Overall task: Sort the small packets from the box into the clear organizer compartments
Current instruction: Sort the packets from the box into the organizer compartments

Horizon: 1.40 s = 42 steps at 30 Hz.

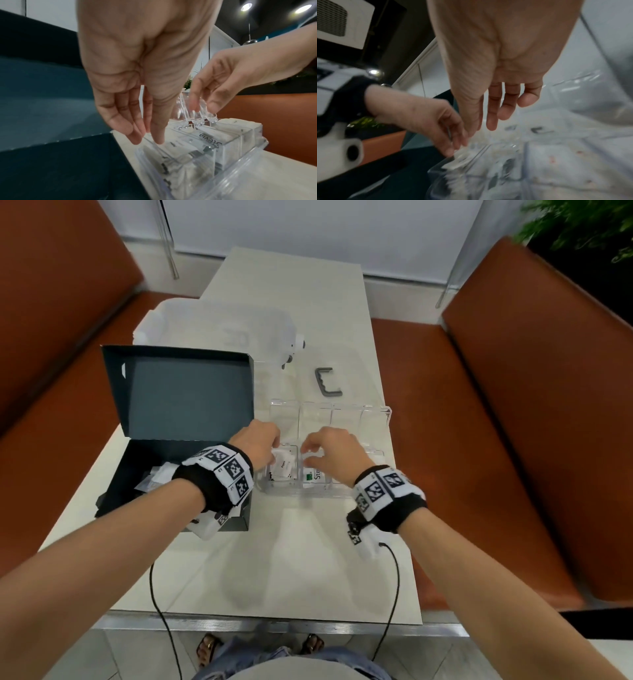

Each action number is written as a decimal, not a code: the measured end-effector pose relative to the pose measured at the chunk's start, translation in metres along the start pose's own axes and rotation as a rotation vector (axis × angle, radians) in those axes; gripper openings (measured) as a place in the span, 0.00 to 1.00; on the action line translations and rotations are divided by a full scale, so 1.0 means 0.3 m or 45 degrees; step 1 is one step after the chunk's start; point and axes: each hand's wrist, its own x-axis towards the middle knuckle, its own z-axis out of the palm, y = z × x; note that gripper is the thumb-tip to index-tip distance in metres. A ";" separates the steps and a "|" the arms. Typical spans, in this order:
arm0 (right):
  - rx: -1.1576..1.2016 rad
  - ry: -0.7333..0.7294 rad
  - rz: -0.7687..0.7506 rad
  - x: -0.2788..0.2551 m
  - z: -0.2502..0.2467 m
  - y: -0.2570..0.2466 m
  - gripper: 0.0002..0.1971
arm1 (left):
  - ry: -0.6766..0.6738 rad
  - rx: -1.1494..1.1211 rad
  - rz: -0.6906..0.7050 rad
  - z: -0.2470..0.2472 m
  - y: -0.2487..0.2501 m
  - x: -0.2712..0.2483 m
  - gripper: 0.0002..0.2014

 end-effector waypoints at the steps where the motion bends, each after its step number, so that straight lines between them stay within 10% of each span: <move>1: -0.066 -0.028 -0.025 0.024 0.025 -0.028 0.14 | 0.001 -0.024 -0.011 0.005 -0.003 -0.003 0.15; 16: -0.521 -0.130 -0.130 0.116 0.140 -0.065 0.19 | -0.020 -0.159 0.001 0.030 -0.049 -0.021 0.18; 28: -0.287 -0.056 -0.119 0.109 0.099 -0.064 0.14 | 0.004 -0.150 0.068 -0.001 -0.052 -0.037 0.16; 35: 0.371 0.194 -0.174 0.118 -0.040 -0.144 0.08 | 0.044 -0.285 0.154 -0.131 -0.125 -0.116 0.12; 42: 0.251 -0.151 -0.347 0.206 0.010 -0.391 0.07 | 0.004 -0.143 0.092 -0.206 -0.391 -0.186 0.14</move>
